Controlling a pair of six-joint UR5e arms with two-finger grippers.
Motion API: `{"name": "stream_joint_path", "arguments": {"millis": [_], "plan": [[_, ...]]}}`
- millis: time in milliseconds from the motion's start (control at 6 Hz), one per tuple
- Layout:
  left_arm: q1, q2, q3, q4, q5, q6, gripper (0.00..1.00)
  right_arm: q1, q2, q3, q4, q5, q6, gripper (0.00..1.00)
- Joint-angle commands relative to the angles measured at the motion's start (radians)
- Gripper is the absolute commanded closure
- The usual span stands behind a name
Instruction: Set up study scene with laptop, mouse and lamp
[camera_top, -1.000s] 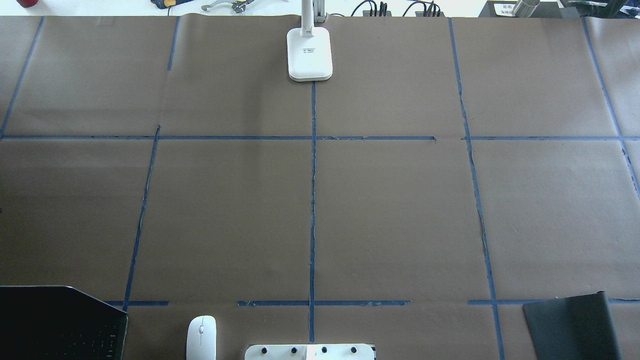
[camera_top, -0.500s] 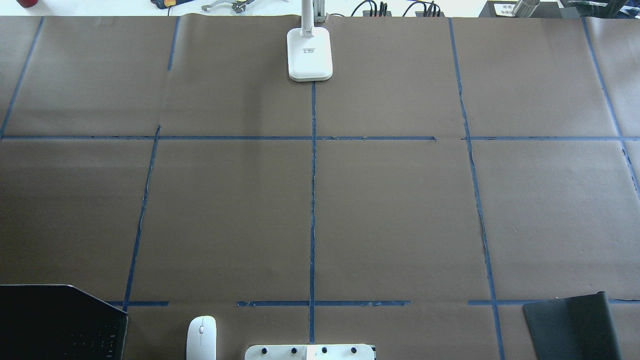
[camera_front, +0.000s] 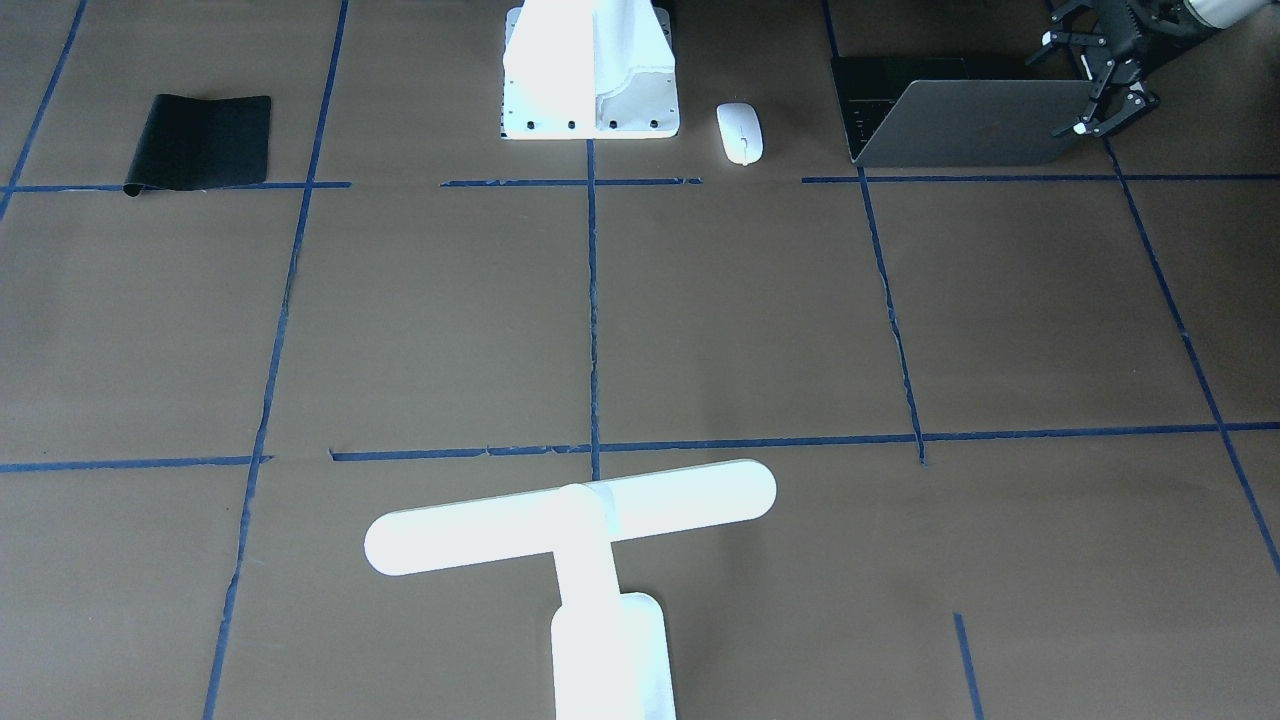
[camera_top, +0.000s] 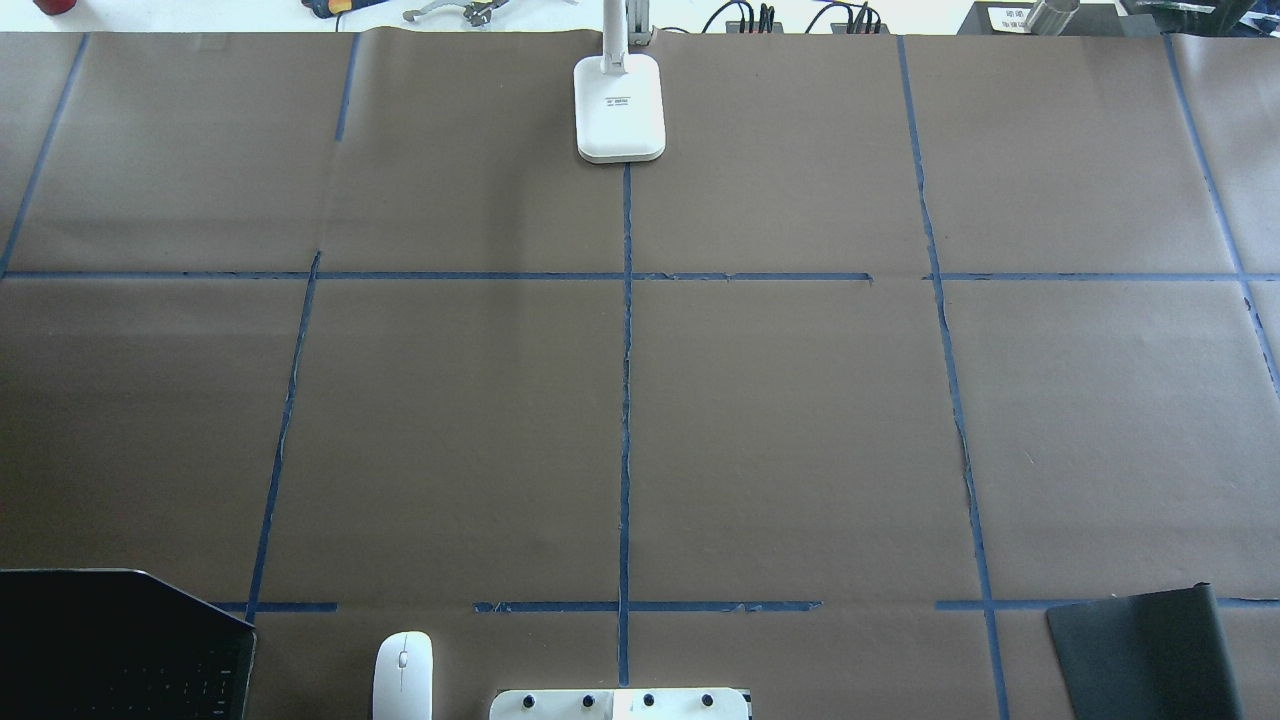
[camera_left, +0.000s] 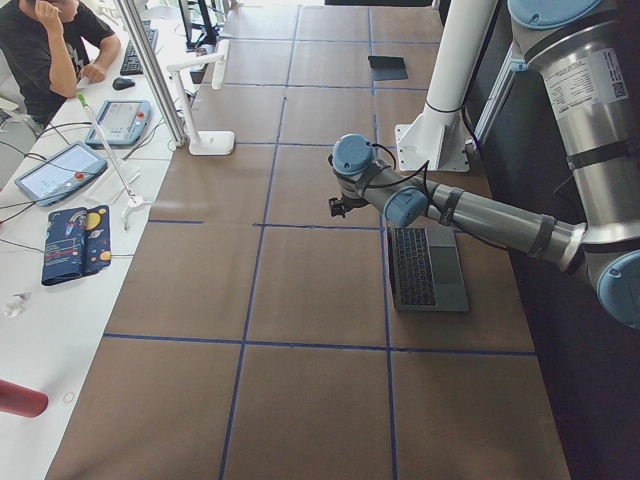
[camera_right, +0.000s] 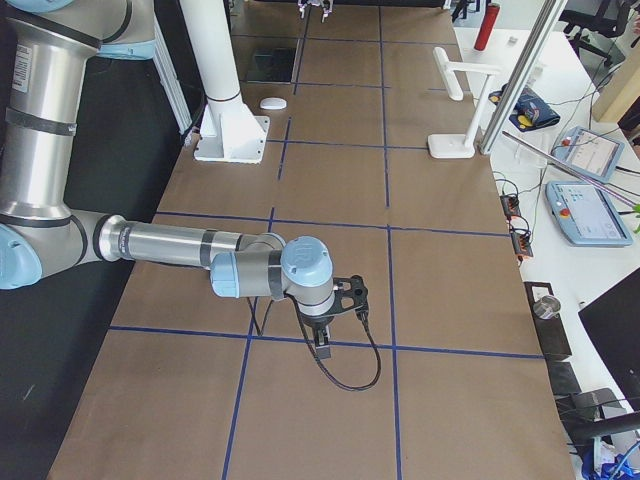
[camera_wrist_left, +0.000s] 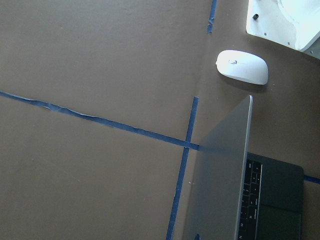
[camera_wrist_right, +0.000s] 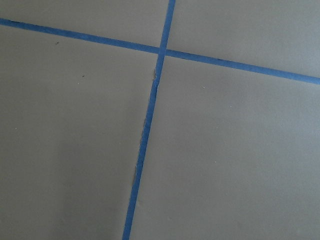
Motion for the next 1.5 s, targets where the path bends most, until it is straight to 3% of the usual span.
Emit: {"name": "stream_joint_path", "arguments": {"millis": [0, 167, 333, 500, 667, 1000, 1333], "plan": [[0.04, 0.034, 0.018, 0.002, -0.004, -0.002, 0.03, 0.0, -0.002, -0.01, 0.0, 0.002, -0.002, 0.0], [0.057, 0.035, 0.03, 0.002, -0.004, -0.007, 0.07, 0.0, -0.003, -0.01, 0.0, 0.002, -0.001, 0.0], [0.079, 0.037, 0.036, 0.003, -0.004, -0.01, 0.21, 0.0, -0.003, -0.013, 0.0, 0.002, -0.004, 0.0], [0.079, 0.029, 0.039, 0.003, -0.003, -0.01, 0.67, 0.0, -0.003, -0.016, 0.0, 0.002, -0.004, 0.0], [0.079, 0.029, 0.038, 0.003, -0.003, -0.01, 0.96, 0.0, -0.003, -0.016, 0.001, 0.002, -0.004, 0.0], [0.064, 0.026, 0.003, -0.01, -0.003, -0.008, 1.0, 0.0, -0.003, -0.016, 0.001, 0.002, -0.002, 0.0], [0.036, 0.017, -0.112, 0.002, -0.003, -0.043, 1.0, 0.0, -0.003, -0.016, 0.001, 0.002, -0.001, 0.0]]}}
